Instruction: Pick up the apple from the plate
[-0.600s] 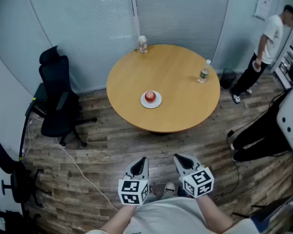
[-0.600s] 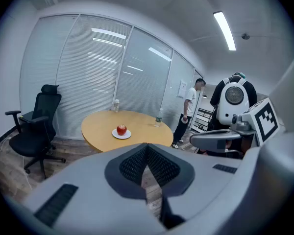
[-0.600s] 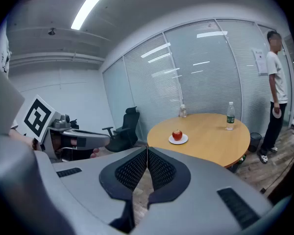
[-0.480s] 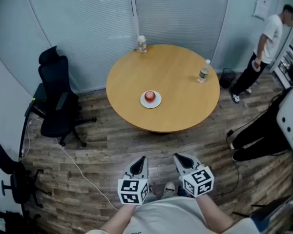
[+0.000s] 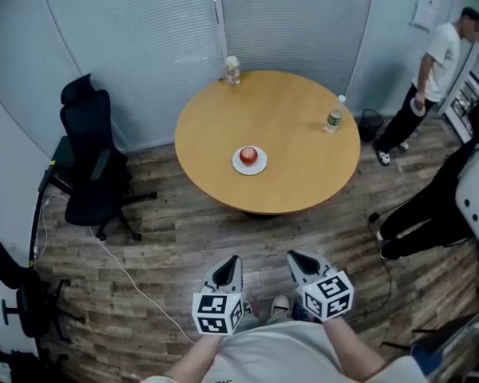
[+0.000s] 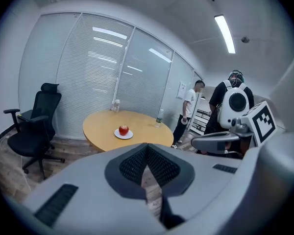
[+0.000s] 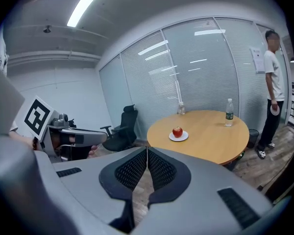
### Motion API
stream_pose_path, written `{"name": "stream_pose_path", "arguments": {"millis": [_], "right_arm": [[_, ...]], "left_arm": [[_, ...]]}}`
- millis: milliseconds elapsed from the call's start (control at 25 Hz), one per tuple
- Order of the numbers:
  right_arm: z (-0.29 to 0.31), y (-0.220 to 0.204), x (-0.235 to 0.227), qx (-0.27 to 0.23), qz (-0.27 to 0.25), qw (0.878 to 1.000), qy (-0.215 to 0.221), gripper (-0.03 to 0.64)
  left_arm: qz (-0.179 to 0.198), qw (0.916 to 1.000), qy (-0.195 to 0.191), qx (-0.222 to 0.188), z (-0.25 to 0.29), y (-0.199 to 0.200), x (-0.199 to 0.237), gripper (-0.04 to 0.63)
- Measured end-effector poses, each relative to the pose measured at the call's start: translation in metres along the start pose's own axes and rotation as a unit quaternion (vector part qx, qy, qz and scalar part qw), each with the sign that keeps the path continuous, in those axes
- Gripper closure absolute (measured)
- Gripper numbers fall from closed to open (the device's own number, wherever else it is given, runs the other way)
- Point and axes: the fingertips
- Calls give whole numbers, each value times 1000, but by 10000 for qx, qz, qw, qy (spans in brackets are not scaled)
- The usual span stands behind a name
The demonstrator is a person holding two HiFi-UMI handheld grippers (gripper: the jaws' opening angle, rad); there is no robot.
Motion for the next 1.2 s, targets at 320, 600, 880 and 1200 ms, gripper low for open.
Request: {"name": "stream_pose_path", "arguments": {"millis": [320, 600, 880, 1200], "right_arm": [[8, 12, 12, -95, 53, 9992, -397, 583], [16, 6, 12, 2, 155, 9983, -554, 583], [54, 13, -8, -4, 181, 9985, -515, 583], [117, 39, -64, -66, 183, 9991, -364, 583]], "left_arm": [[160, 9997, -183, -14, -16, 12, 29, 593], [134, 9995, -283, 58, -12, 13, 42, 593], [39, 9996, -252, 112, 19, 24, 62, 592], [22, 9999, -76, 126, 92, 64, 83, 592]]}}
Point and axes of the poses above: the fingertips, and each gripper's own axes: z forward along the fingers, x to its left, y out of its top, and after that the axes turned 11 degrees about -z, right-handed
